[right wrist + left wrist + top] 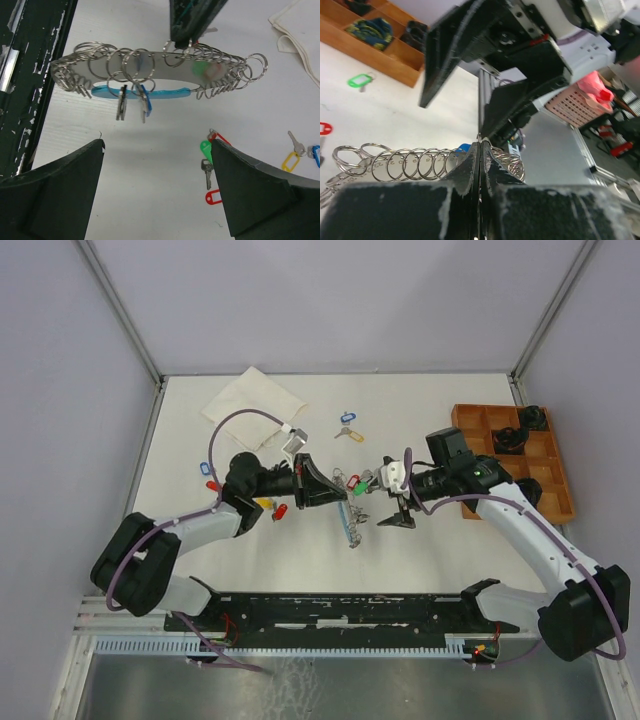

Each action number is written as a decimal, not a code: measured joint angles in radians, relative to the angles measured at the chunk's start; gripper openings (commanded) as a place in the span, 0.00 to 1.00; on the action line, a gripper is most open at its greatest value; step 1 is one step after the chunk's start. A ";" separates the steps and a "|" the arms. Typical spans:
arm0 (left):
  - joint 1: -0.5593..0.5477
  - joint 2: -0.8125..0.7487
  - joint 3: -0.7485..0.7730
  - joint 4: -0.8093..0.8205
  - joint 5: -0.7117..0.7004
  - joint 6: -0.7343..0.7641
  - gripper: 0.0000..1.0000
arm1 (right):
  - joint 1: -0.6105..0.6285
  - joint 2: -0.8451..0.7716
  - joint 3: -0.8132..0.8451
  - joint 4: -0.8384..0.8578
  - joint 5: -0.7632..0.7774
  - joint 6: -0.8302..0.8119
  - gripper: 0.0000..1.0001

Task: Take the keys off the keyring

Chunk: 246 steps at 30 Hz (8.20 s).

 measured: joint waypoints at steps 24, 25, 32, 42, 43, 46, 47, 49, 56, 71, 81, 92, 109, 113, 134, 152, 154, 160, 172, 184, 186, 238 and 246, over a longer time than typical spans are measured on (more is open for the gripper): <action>-0.128 -0.030 0.283 -0.925 0.124 0.776 0.03 | 0.061 -0.021 -0.035 0.036 0.019 -0.079 0.89; -0.134 -0.030 0.289 -0.941 0.122 0.796 0.03 | 0.068 -0.021 -0.040 0.042 0.019 -0.079 0.88; -0.159 -0.030 0.302 -1.031 0.116 0.877 0.03 | 0.131 -0.012 -0.071 0.066 0.024 -0.108 0.78; -0.176 -0.030 0.316 -1.064 0.112 0.918 0.03 | 0.207 0.054 -0.071 0.056 0.047 -0.161 0.55; -0.176 -0.030 0.316 -1.064 0.111 0.921 0.03 | 0.212 0.058 -0.071 0.053 0.048 -0.164 0.51; -0.176 -0.034 0.316 -1.064 0.110 0.930 0.03 | 0.217 0.058 -0.071 0.039 0.051 -0.178 0.43; -0.176 -0.035 0.316 -1.064 0.109 0.931 0.03 | 0.219 0.058 -0.071 0.033 0.053 -0.182 0.39; -0.176 -0.039 0.316 -1.064 0.107 0.932 0.03 | 0.220 0.058 -0.071 0.019 0.053 -0.195 0.33; -0.182 -0.041 0.316 -1.066 0.102 0.933 0.03 | 0.221 0.065 -0.051 -0.040 0.049 -0.243 0.10; -0.184 -0.449 0.022 -0.661 -0.227 0.784 0.81 | 0.216 0.103 0.082 -0.212 0.063 -0.187 0.01; -0.184 -0.840 -0.530 -0.119 -0.546 0.483 0.90 | 0.182 0.183 0.262 -0.309 0.087 -0.019 0.01; -0.199 -0.776 -0.563 0.090 -0.678 0.329 0.89 | 0.166 0.209 0.267 -0.301 0.107 0.132 0.01; -0.277 -0.526 -0.486 0.007 -0.732 0.302 0.63 | 0.090 0.209 0.267 -0.270 0.100 0.200 0.01; -0.277 -0.444 -0.444 0.005 -0.723 0.299 0.56 | 0.090 0.209 0.267 -0.272 0.093 0.199 0.01; -0.276 -0.210 -0.357 0.088 -0.535 0.251 0.03 | 0.090 0.209 0.267 -0.296 0.076 0.191 0.17; -0.319 -0.254 0.328 -1.196 -1.015 0.486 0.03 | -0.089 0.094 0.208 -0.113 0.042 0.387 0.71; -0.369 -0.193 0.431 -1.305 -1.128 0.539 0.03 | -0.088 0.079 0.151 -0.034 0.017 0.430 0.72; -0.562 0.028 0.753 -1.580 -1.540 0.784 0.03 | -0.088 0.074 -0.013 0.206 0.020 0.558 0.74; -0.591 0.077 0.874 -1.724 -1.731 1.105 0.03 | -0.098 0.052 -0.140 0.569 -0.012 0.760 0.75; -0.591 0.114 0.983 -1.895 -1.536 1.059 0.03 | -0.100 0.047 -0.253 0.996 -0.040 1.059 0.70; -0.591 0.114 0.983 -1.897 -1.513 1.057 0.03 | -0.100 0.047 -0.254 1.033 -0.049 1.086 0.66; -0.591 0.035 0.948 -1.884 -1.407 1.020 0.03 | -0.025 0.115 -0.228 0.895 -0.165 0.989 0.01; -0.591 0.034 0.939 -1.882 -1.411 1.020 0.03 | -0.039 0.115 -0.184 0.794 -0.215 0.964 0.11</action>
